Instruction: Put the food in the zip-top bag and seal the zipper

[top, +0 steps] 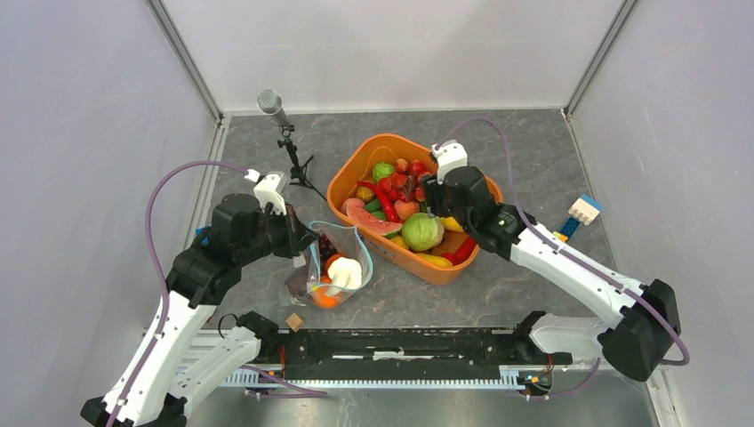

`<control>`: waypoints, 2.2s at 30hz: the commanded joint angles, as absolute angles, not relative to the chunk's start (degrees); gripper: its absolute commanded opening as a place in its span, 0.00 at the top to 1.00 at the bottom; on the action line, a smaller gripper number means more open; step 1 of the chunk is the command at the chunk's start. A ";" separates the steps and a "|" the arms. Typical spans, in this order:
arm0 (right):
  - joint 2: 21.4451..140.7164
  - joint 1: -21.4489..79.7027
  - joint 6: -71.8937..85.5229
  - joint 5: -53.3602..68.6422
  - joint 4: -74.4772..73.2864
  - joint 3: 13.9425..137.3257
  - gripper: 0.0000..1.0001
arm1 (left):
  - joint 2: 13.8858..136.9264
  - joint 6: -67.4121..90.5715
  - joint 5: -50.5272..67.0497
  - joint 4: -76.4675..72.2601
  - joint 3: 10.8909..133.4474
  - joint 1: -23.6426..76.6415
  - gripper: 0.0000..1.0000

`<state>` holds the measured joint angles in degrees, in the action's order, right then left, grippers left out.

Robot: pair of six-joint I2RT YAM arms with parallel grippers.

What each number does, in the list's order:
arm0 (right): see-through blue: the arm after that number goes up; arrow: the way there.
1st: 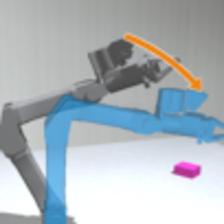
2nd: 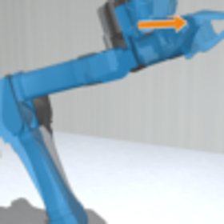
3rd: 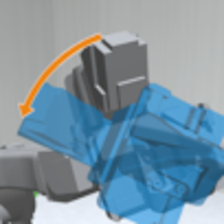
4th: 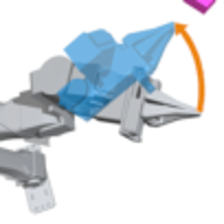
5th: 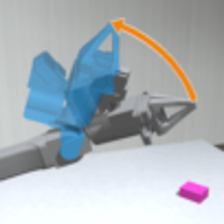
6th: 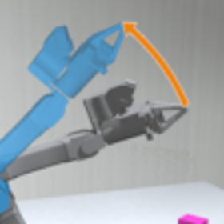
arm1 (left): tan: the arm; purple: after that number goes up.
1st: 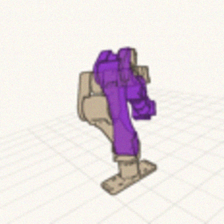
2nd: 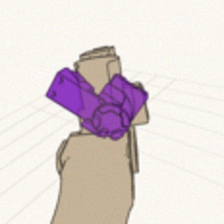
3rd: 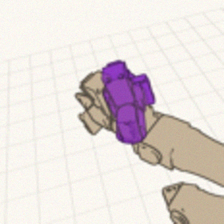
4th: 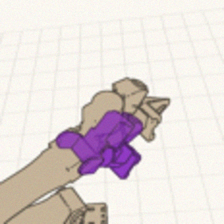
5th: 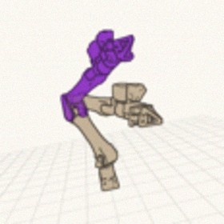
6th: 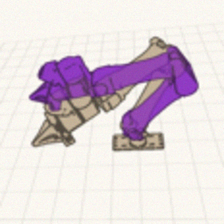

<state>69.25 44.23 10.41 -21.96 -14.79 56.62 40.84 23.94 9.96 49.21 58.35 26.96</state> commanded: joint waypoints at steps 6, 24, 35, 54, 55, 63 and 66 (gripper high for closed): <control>72.83 32.67 5.97 -10.89 -25.79 56.07 0.29 | 40.43 25.24 10.09 47.20 60.55 26.82 0.97; 88.46 31.08 -6.50 -10.37 -26.33 62.03 0.28 | 39.30 24.96 8.69 47.62 59.58 26.81 0.96; 88.54 29.62 -7.78 -7.14 -22.87 59.99 0.73 | 39.98 24.65 8.20 47.90 59.68 26.81 0.97; 80.71 28.96 5.17 -12.94 -12.31 54.66 0.29 | 40.29 24.69 9.30 46.58 58.80 26.85 0.97; 80.75 29.00 7.31 -12.05 -8.54 53.00 0.29 | 40.30 24.74 9.53 46.58 58.80 26.81 0.97; 82.81 28.00 21.33 -15.25 12.10 43.59 0.08 | 39.23 24.76 8.89 47.28 58.93 26.81 0.96; 84.30 27.63 24.78 -15.70 18.11 40.44 0.05 | 39.32 24.82 8.62 47.29 58.79 26.81 0.97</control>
